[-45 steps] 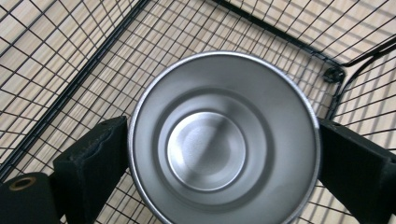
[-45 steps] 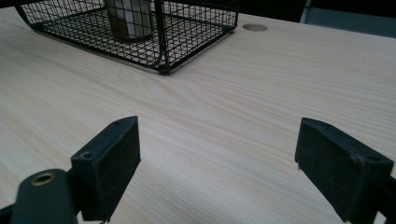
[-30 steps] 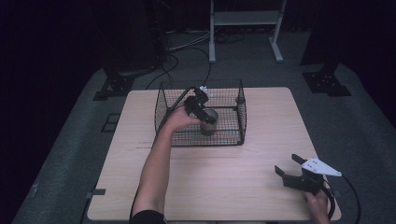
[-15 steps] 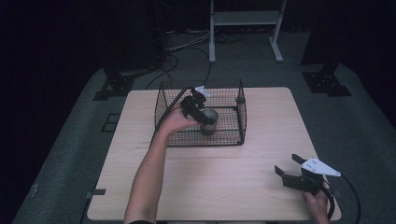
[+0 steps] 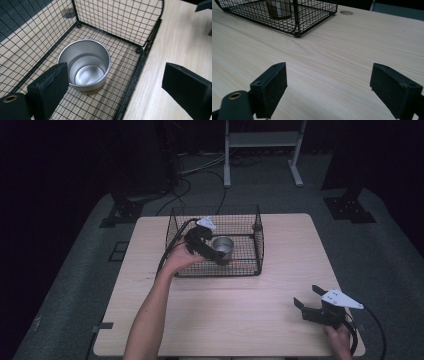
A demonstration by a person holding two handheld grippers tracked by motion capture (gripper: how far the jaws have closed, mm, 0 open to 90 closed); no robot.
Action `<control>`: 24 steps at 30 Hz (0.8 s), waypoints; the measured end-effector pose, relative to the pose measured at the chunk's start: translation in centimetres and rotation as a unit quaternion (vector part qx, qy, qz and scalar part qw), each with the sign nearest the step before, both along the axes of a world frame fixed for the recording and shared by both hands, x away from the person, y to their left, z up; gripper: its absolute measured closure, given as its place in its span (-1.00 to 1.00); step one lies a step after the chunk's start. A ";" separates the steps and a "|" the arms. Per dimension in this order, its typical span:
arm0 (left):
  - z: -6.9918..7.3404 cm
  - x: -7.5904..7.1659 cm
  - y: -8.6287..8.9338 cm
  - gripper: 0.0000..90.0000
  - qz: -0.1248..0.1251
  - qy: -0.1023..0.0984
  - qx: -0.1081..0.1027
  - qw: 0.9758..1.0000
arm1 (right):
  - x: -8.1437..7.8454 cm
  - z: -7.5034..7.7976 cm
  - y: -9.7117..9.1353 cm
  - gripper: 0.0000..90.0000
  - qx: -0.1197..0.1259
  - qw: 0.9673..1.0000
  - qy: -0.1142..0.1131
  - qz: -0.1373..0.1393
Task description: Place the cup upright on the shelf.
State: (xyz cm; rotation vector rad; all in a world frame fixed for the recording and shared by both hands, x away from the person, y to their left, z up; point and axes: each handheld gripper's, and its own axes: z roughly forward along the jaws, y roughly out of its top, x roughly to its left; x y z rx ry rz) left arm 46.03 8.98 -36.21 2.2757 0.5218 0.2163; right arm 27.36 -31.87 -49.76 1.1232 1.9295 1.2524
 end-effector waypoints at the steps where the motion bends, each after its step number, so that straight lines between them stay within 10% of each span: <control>1: 0.1 -0.3 0.2 -0.86 0.001 0.000 -0.006 1.000 | 0.0 0.0 0.0 -0.70 0.000 1.000 0.001 -0.001; 24: 0.5 -5.2 4.2 -0.86 -0.002 -0.026 -0.049 0.998 | 0.1 0.0 0.2 -0.70 -0.009 1.000 0.002 -0.004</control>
